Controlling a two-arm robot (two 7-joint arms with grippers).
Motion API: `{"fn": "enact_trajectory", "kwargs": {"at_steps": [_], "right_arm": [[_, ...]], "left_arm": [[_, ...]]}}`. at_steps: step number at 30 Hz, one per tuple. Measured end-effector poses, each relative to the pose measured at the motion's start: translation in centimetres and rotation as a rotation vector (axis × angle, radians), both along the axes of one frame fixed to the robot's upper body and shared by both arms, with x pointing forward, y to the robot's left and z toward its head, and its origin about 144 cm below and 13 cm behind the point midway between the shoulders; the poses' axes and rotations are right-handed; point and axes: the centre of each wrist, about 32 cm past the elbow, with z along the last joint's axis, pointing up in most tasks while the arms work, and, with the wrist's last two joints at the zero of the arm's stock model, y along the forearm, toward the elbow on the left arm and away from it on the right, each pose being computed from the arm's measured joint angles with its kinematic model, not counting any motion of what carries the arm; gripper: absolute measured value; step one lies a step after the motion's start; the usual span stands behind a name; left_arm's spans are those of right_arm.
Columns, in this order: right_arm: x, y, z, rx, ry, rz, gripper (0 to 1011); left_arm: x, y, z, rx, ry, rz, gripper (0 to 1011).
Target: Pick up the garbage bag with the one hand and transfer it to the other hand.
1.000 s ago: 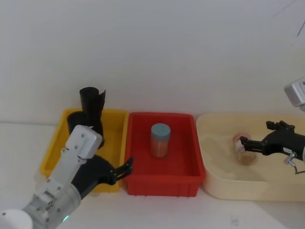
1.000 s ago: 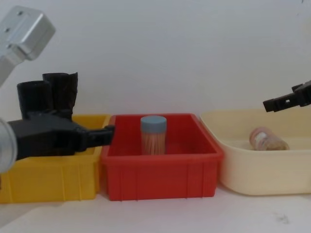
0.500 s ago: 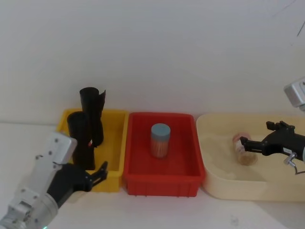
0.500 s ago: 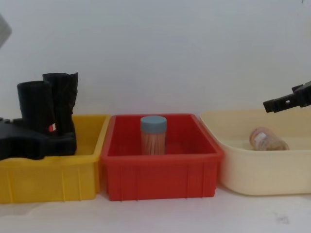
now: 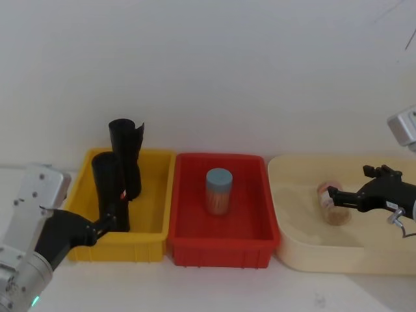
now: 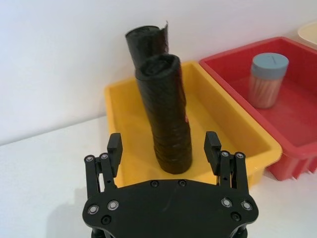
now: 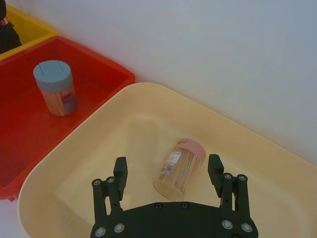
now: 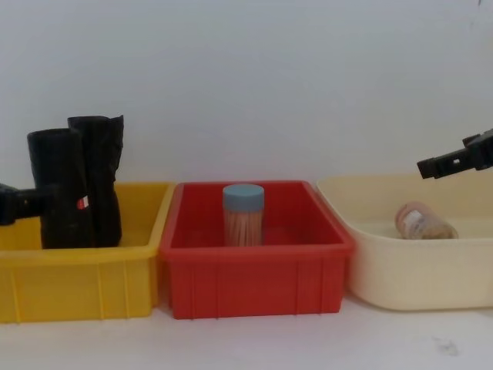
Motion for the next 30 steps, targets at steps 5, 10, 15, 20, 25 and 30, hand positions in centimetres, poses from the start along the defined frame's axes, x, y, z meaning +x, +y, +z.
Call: {"fn": "enact_trajectory", "kwargs": {"at_steps": [5,10,15,20,25,30], "right_arm": [[0.0,0.0,0.0,0.000,0.000,0.000,1000],[0.0,0.0,0.0,0.000,0.000,0.000,1000],[0.0,0.0,0.0,0.000,0.000,0.000,1000],[0.0,0.0,0.0,0.000,0.000,0.000,1000],[0.0,0.0,0.0,0.000,0.000,0.000,999],[0.0,0.0,0.0,0.000,0.000,0.000,1000]], "left_arm": [[0.5,0.4,0.3,-0.002,0.003,0.003,1002],[1.3,0.8,0.6,-0.007,0.009,-0.005,1001],[2.4,1.2,1.0,-0.013,0.019,-0.025,1001],[3.7,1.5,1.4,-0.024,0.036,-0.052,1002],[4.8,1.6,1.6,-0.036,0.056,-0.078,1002],[6.0,1.6,1.7,-0.047,0.084,-0.106,1002]]}}
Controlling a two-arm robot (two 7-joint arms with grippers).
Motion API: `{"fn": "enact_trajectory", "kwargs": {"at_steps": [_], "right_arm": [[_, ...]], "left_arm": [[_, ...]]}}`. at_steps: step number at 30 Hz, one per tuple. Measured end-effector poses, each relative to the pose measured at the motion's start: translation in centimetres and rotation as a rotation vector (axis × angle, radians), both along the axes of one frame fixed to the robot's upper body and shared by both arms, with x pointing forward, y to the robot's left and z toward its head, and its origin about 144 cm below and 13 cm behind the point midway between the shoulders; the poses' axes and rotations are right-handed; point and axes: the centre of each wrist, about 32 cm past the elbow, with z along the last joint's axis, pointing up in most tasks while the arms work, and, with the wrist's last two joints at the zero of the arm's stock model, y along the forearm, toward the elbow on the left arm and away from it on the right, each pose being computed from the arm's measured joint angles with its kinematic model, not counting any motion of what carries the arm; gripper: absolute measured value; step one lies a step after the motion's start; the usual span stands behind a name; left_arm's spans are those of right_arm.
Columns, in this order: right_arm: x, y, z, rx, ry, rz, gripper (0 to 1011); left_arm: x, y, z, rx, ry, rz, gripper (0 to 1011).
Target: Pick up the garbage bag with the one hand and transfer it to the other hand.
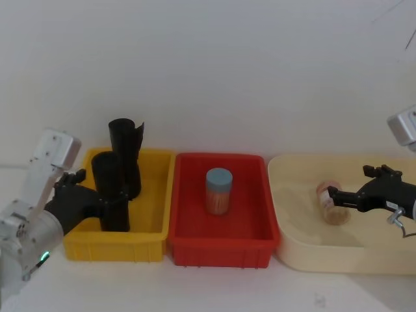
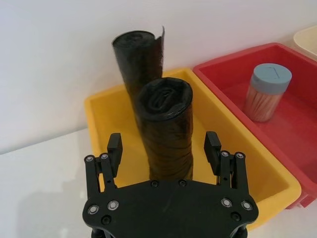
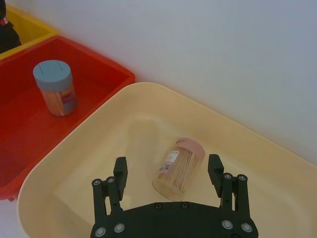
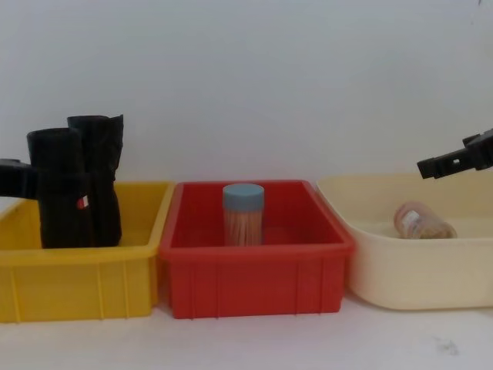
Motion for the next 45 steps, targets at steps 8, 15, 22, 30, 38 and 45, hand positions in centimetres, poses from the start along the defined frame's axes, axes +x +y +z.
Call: {"fn": "enact_trajectory", "kwargs": {"at_steps": [8,15,22,30,38,45], "right_arm": [[0.0,0.0,0.0,0.000,0.000,0.000,1000],[0.0,0.0,0.0,0.000,0.000,0.000,1000],[0.0,0.0,0.0,0.000,0.000,0.000,1000],[0.0,0.0,0.0,0.000,0.000,0.000,1000],[0.0,0.0,0.0,0.000,0.000,0.000,1000],[0.0,0.0,0.0,0.000,0.000,0.000,1000]], "left_arm": [[1.7,-0.2,0.1,-0.016,0.039,-0.043,1002],[2.4,-0.3,0.1,-0.023,0.058,-0.063,1001],[2.9,-0.3,0.2,-0.027,0.069,-0.075,888],[3.1,-0.4,0.2,-0.029,0.075,-0.081,657],[3.2,-0.4,0.2,-0.030,0.078,-0.084,477],[3.4,-0.6,0.7,-0.033,0.067,-0.099,429]]}}
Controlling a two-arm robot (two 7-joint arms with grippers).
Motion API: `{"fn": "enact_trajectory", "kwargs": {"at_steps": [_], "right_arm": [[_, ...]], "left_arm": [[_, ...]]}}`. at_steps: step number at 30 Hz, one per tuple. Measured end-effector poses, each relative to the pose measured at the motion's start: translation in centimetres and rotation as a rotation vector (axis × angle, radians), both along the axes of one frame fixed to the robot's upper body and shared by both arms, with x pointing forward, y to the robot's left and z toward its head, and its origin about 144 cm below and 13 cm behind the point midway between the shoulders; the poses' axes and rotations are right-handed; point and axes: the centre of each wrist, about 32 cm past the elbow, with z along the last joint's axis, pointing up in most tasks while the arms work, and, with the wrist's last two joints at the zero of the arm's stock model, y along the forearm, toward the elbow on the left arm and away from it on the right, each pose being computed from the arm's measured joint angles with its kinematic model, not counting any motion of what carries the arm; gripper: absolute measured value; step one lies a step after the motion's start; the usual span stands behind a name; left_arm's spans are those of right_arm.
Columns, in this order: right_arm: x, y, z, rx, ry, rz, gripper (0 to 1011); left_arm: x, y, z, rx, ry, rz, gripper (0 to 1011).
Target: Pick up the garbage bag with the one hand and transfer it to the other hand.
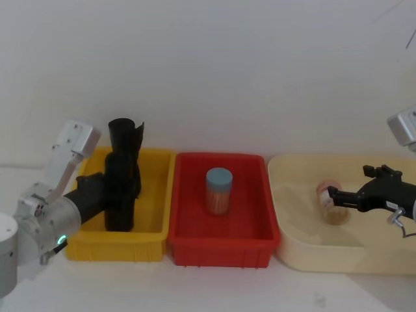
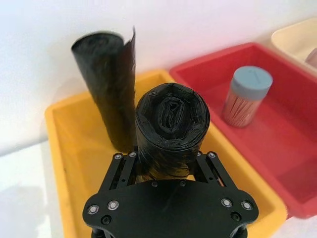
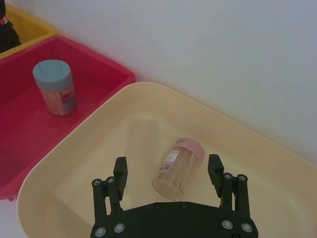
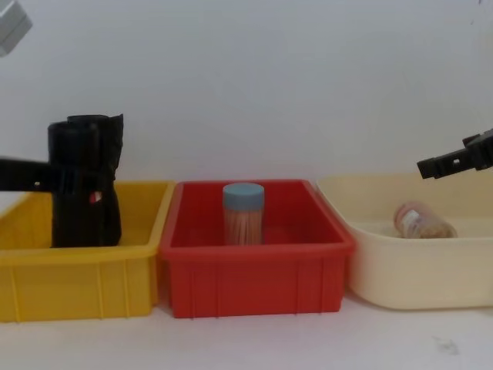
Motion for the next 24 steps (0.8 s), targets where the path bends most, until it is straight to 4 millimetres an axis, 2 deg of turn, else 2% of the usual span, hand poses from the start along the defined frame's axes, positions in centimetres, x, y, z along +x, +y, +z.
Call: {"fn": "enact_trajectory", "kwargs": {"at_steps": [7,18,24], "right_arm": [[0.0,0.0,0.0,0.000,0.000,0.000,1000],[0.0,0.0,0.0,0.000,0.000,0.000,1000],[0.0,0.0,0.0,0.000,0.000,0.000,1000]], "left_arm": [[0.3,-0.5,1.6,-0.011,-0.037,-0.037,398],[1.5,-2.4,5.6,-0.079,-0.086,-0.163,386],[2.3,-3.4,6.6,-0.097,-0.075,-0.222,386]]}}
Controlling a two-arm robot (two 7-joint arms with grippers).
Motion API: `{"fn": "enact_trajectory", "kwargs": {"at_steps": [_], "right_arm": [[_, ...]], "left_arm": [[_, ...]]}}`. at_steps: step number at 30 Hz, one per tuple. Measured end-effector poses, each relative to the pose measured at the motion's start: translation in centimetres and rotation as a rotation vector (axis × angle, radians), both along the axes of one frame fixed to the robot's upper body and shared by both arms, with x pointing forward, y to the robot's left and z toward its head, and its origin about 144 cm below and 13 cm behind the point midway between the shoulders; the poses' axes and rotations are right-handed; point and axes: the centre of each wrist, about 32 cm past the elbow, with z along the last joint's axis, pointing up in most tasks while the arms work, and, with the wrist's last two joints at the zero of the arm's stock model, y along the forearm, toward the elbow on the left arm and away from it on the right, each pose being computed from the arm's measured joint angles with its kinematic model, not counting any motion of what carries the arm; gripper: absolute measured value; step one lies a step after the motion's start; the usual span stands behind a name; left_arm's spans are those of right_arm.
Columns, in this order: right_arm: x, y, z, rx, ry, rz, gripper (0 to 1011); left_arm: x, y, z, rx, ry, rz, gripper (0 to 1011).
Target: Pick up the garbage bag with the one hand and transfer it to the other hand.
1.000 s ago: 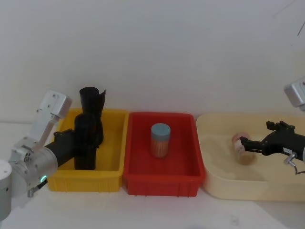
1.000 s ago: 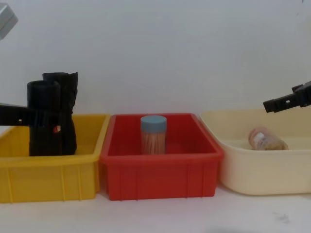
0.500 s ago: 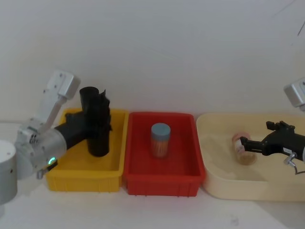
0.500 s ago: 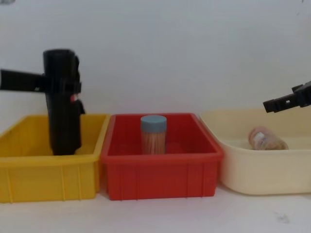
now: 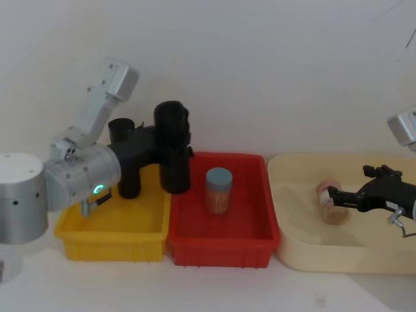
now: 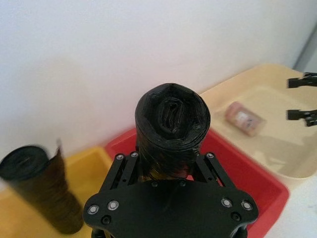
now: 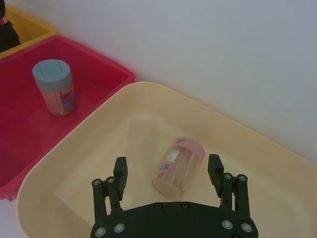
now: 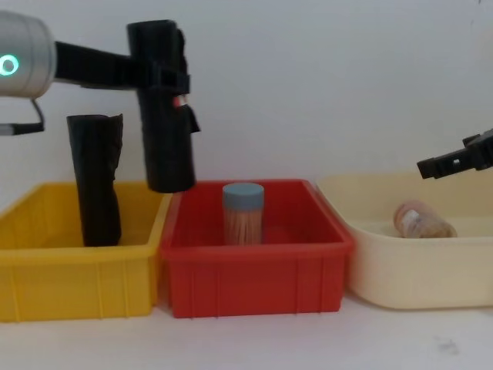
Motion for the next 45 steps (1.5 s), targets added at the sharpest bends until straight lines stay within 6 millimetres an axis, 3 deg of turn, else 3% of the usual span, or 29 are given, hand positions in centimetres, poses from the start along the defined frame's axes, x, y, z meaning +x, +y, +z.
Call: {"fn": "enact_trajectory", "kwargs": {"at_steps": [20,33,45], "right_arm": [[0.1,0.1,0.1,0.004,0.000,0.009,1000],[0.9,0.8,0.7,0.068,0.006,0.116,1000],[2.3,2.7,1.2,0.143,0.041,0.278,1000]], "left_arm": [[2.5,-3.5,0.7,0.037,0.016,-0.100,386],[3.0,-4.1,0.7,0.049,0.014,-0.111,386],[3.4,-4.5,0.6,0.045,0.011,-0.105,386]]}}
